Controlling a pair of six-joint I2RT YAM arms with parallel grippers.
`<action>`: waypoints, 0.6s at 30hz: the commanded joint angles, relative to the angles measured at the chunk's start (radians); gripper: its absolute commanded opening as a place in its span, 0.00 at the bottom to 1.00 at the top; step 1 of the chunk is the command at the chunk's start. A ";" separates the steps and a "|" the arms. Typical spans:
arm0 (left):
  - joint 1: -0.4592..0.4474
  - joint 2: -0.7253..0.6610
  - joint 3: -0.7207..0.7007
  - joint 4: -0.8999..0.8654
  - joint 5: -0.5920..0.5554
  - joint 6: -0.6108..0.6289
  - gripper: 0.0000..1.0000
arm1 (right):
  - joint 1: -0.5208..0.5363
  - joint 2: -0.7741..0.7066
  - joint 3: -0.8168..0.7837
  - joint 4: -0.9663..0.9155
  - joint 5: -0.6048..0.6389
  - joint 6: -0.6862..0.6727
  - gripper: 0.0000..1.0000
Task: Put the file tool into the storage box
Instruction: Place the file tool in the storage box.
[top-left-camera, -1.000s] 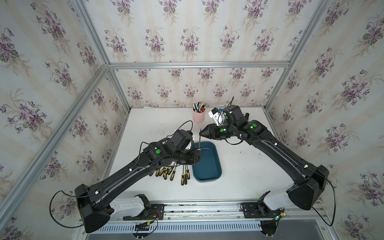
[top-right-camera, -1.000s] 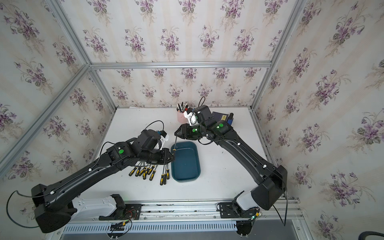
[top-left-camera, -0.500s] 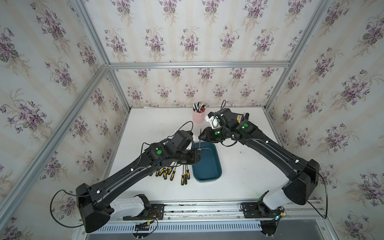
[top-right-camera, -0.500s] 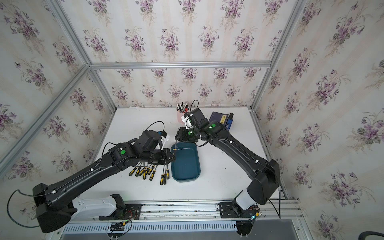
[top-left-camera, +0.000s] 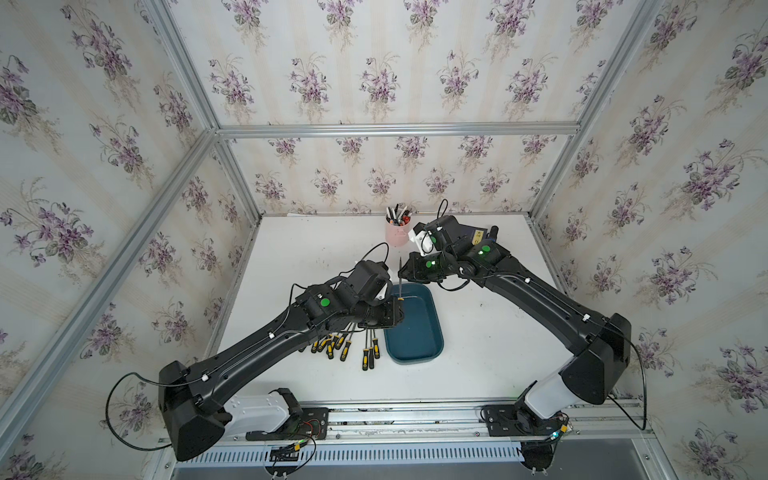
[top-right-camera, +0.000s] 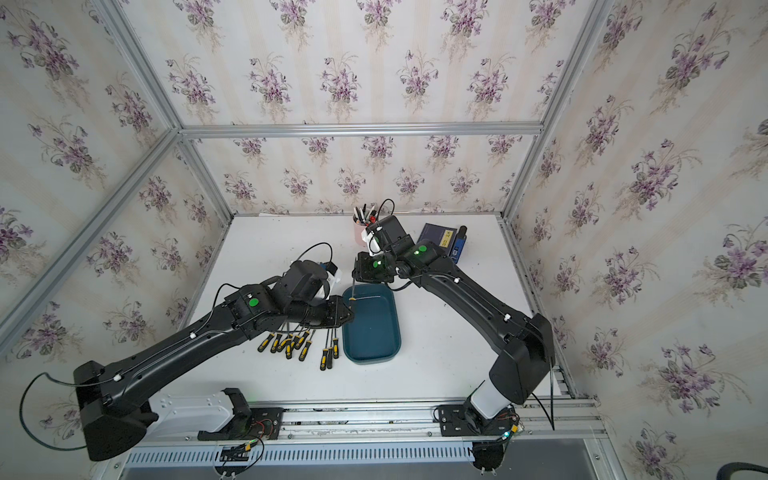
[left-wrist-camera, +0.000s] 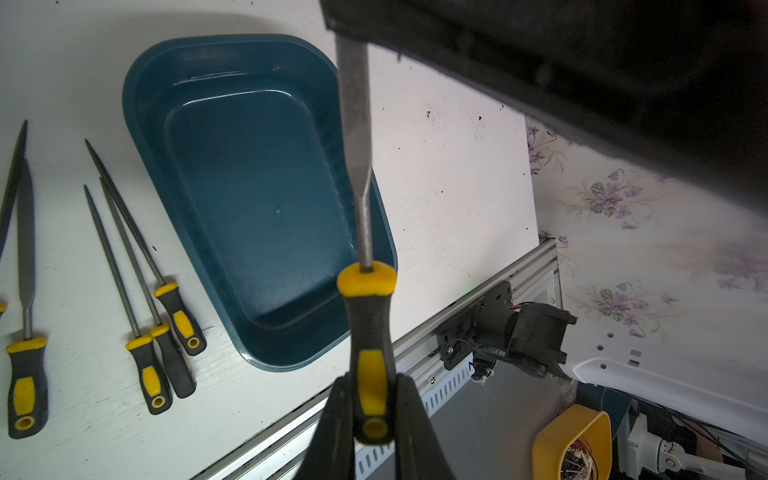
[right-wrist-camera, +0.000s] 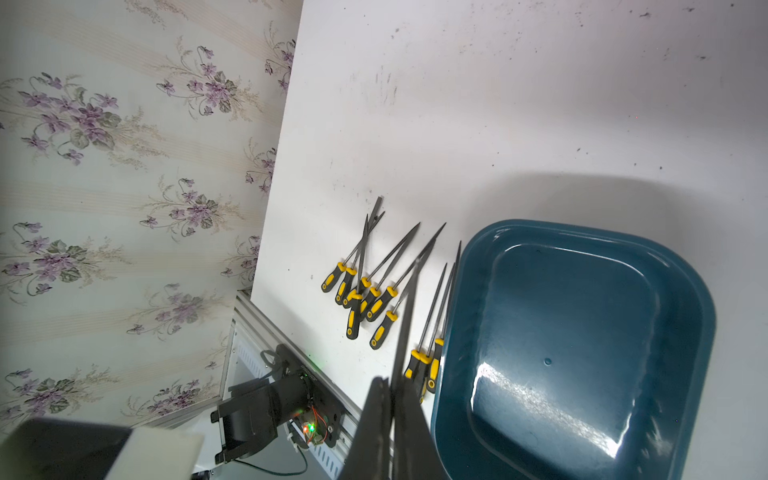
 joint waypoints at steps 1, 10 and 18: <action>-0.001 -0.007 -0.005 0.032 0.007 0.006 0.07 | -0.001 -0.002 0.008 -0.026 0.048 -0.073 0.00; 0.035 -0.102 -0.049 -0.011 -0.083 -0.042 0.92 | -0.002 0.002 -0.029 -0.146 0.214 -0.246 0.00; 0.063 -0.160 -0.130 -0.033 -0.156 -0.097 0.99 | -0.003 0.032 -0.178 -0.127 0.321 -0.291 0.00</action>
